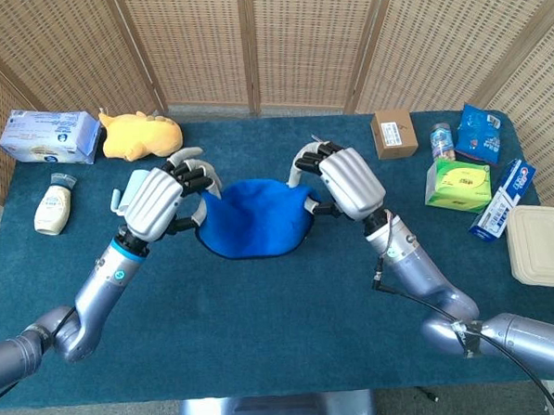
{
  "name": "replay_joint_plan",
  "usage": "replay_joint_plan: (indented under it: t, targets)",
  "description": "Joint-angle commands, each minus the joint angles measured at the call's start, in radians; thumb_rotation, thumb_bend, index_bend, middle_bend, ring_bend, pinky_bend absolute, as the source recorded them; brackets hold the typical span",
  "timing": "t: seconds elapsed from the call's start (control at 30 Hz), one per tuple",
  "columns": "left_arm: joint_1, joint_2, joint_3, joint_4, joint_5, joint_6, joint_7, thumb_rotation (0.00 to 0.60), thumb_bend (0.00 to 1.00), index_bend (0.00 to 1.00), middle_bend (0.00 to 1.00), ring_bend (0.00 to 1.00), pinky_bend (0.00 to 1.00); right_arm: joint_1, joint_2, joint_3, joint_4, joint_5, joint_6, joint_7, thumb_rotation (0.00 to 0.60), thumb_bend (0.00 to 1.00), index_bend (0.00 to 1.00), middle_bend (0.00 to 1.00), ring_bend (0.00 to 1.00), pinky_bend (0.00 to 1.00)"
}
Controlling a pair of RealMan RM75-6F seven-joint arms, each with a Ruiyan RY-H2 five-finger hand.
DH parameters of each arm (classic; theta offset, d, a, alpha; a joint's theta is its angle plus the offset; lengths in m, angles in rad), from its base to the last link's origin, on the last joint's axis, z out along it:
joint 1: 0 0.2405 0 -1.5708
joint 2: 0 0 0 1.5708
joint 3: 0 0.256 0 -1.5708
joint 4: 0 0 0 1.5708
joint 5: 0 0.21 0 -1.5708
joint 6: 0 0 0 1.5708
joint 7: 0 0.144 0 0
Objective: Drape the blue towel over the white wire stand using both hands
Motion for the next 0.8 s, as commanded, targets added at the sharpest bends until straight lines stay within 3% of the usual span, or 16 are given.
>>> replay_joint_plan:
  t: [0.03,0.53,0.8]
  targets:
    - [-0.017,-0.01,-0.016,0.022,-0.015,-0.015,0.004,0.6,0.67,0.78,0.49,0.36,0.19,0.023,-0.003,0.01,0.038,0.025,-0.026,0.012,0.6,0.45,0.96,0.5,0.34,0.38]
    - [-0.083,-0.09,-0.054,0.146,-0.058,-0.066,-0.017,0.6,0.67,0.78,0.49,0.36,0.19,0.1,-0.036,0.033,0.174,0.069,-0.093,0.053,0.6,0.45,0.96,0.5,0.34,0.38]
    - [-0.139,-0.166,-0.069,0.284,-0.087,-0.117,-0.046,0.6,0.66,0.78,0.49,0.36,0.19,0.162,-0.076,0.036,0.291,0.103,-0.156,0.067,0.6,0.46,0.96,0.5,0.34,0.38]
